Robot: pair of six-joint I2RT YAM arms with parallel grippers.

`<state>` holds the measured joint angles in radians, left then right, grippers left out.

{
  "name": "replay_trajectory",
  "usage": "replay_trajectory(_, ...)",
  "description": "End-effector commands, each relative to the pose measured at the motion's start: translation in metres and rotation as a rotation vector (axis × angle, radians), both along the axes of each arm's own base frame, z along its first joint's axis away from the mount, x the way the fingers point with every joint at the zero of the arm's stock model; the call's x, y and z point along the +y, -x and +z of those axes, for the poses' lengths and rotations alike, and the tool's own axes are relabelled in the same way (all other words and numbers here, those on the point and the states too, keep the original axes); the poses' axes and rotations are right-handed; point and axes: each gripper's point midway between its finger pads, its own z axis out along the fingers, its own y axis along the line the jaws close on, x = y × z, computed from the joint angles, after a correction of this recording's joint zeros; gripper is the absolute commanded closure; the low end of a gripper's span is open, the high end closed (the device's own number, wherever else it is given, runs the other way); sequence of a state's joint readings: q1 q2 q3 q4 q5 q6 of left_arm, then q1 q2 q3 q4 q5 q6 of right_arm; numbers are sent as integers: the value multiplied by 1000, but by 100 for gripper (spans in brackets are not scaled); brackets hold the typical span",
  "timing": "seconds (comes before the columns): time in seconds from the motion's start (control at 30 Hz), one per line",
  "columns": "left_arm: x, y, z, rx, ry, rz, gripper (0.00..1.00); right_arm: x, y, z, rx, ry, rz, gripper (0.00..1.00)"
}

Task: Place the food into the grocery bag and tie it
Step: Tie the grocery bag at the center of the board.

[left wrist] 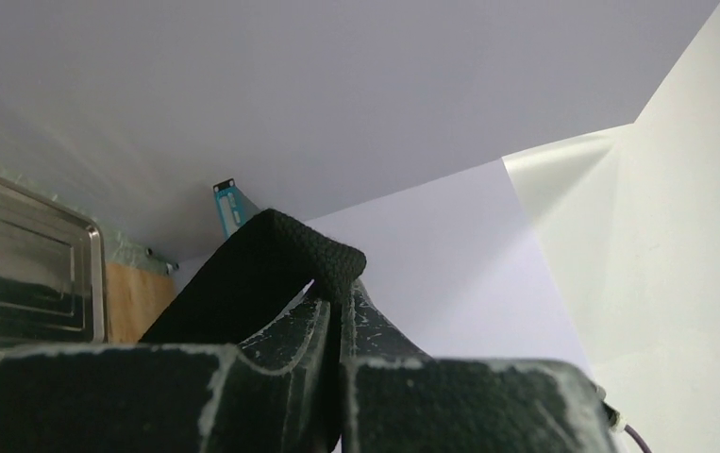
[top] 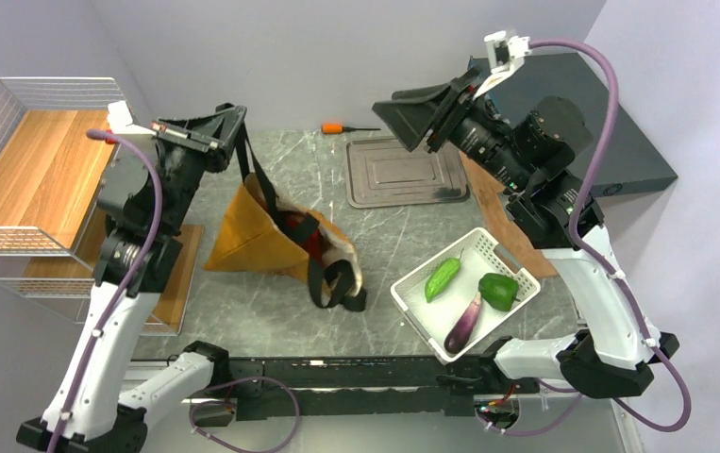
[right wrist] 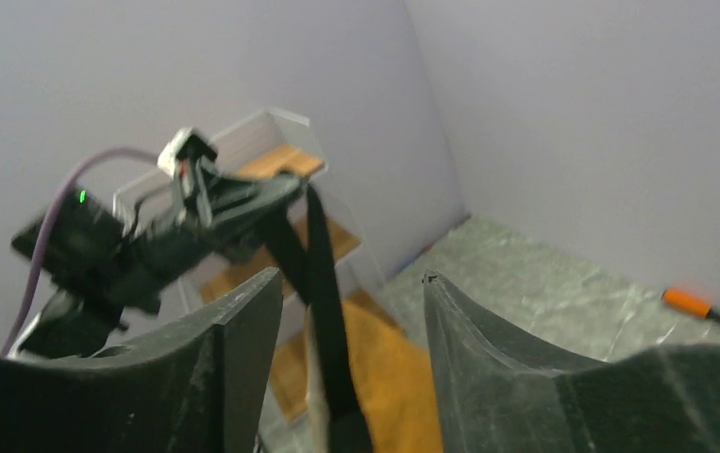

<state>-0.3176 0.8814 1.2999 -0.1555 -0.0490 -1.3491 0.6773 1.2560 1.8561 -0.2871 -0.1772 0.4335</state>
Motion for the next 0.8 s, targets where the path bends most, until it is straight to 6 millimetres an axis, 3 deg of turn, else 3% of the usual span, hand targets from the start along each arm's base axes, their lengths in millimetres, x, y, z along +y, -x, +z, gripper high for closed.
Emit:
replay_trajectory(0.0,13,45,114,-314,130,-13,93,9,26,-31,99,101,139,38)
replay_trajectory(0.2,11,29,128,-350,144,59,90,16,35,-91,286,211,206,28)
replay_trajectory(0.33,-2,21,133,-371,143,29,89,33,31,-111,355,217,273,21)
replay_trajectory(0.47,-10,20,134,-374,135,9,89,53,9,-106,335,187,288,18)
replay_trajectory(0.6,-11,23,136,-376,127,16,88,75,-27,-119,334,237,252,18)
replay_trajectory(0.77,-16,27,139,-375,109,11,89,99,-51,-137,357,282,274,19)
